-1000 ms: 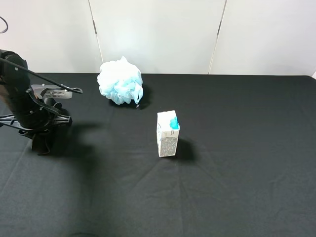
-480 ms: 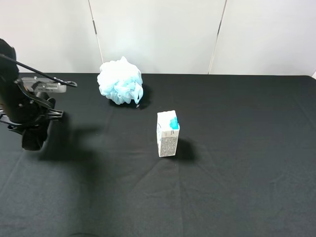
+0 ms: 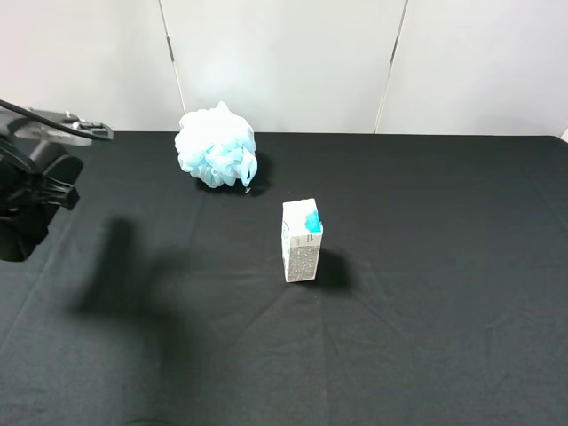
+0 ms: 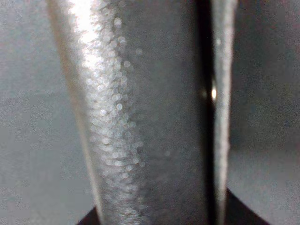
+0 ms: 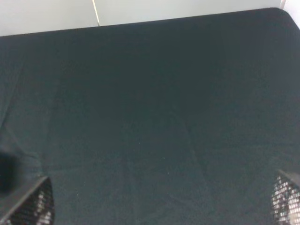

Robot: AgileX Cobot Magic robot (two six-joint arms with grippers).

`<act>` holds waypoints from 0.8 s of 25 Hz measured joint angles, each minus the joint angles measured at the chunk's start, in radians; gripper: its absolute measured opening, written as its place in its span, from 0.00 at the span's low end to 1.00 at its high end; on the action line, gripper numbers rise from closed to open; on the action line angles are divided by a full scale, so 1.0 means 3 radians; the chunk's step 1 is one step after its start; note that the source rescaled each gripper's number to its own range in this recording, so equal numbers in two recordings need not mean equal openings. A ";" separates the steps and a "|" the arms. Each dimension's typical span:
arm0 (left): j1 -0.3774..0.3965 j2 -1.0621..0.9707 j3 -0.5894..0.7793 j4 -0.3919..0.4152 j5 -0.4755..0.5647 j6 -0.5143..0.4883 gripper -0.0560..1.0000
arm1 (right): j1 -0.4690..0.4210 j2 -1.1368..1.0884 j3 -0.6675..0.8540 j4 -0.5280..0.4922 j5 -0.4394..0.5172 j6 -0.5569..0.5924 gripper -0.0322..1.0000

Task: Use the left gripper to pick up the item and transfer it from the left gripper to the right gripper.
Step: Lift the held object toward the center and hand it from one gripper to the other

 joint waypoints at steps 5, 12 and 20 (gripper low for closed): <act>0.0000 -0.0316 -0.0041 -0.0010 0.0259 0.0143 0.06 | 0.0000 0.0000 0.0000 0.0000 0.0000 0.0000 1.00; 0.0000 -0.0366 -0.0475 -0.0449 0.0663 0.0530 0.06 | 0.0000 0.0000 0.0000 0.0000 0.0000 0.0000 1.00; -0.0108 -0.0366 -0.0764 -0.0653 0.0802 0.0760 0.06 | 0.0000 0.0000 0.0000 0.0000 0.0000 0.0000 1.00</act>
